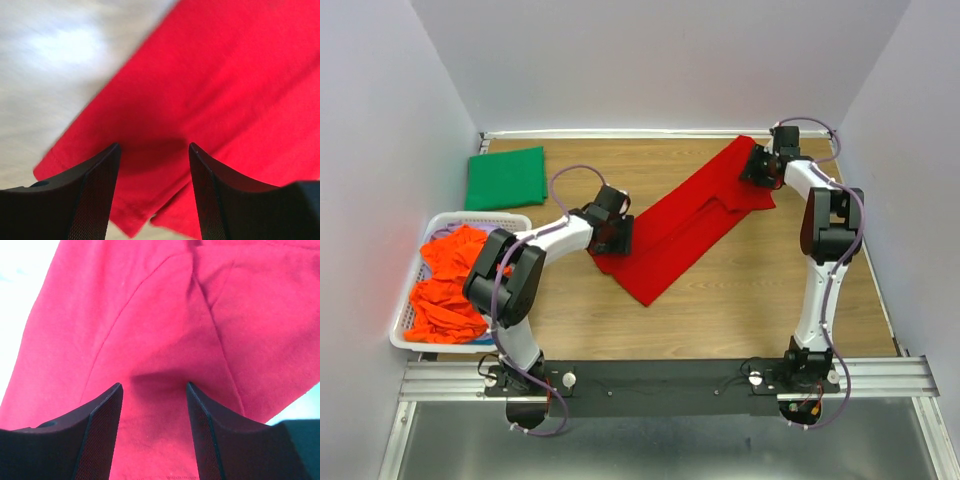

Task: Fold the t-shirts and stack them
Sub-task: Fold the tshirt

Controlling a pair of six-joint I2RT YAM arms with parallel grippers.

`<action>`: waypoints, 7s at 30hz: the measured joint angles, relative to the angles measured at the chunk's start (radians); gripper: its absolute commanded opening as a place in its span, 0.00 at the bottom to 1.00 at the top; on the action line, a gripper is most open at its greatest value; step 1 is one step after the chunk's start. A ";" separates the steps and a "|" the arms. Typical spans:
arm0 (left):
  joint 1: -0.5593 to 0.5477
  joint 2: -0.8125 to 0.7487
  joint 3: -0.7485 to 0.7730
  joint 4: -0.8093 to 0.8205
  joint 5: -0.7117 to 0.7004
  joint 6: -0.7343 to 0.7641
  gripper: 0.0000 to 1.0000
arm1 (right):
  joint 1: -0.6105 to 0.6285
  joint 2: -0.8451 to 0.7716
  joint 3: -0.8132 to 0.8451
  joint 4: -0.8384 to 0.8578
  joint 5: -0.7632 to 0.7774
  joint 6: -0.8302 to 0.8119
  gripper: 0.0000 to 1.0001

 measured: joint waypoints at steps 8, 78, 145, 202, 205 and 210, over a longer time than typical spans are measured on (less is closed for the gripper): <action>-0.148 -0.118 -0.168 0.103 0.079 -0.125 0.65 | 0.039 0.147 0.222 -0.016 -0.101 -0.103 0.67; -0.445 -0.192 -0.221 -0.018 0.117 -0.293 0.58 | 0.360 -1.076 -1.190 -0.411 -0.109 0.376 0.29; -0.248 -0.139 0.065 -0.166 0.097 -0.216 0.00 | 0.393 -0.890 -0.662 -0.539 0.040 0.296 0.01; -0.217 -0.052 0.190 0.122 -0.099 -0.108 0.27 | 0.328 -0.623 -0.586 -0.071 0.026 0.089 0.28; -0.276 -0.024 0.156 0.157 -0.073 -0.137 0.26 | 0.330 -0.615 -0.640 -0.049 0.002 0.108 0.26; -0.316 0.067 0.122 0.211 -0.049 -0.168 0.26 | 0.330 -0.579 -0.674 -0.004 -0.019 0.122 0.25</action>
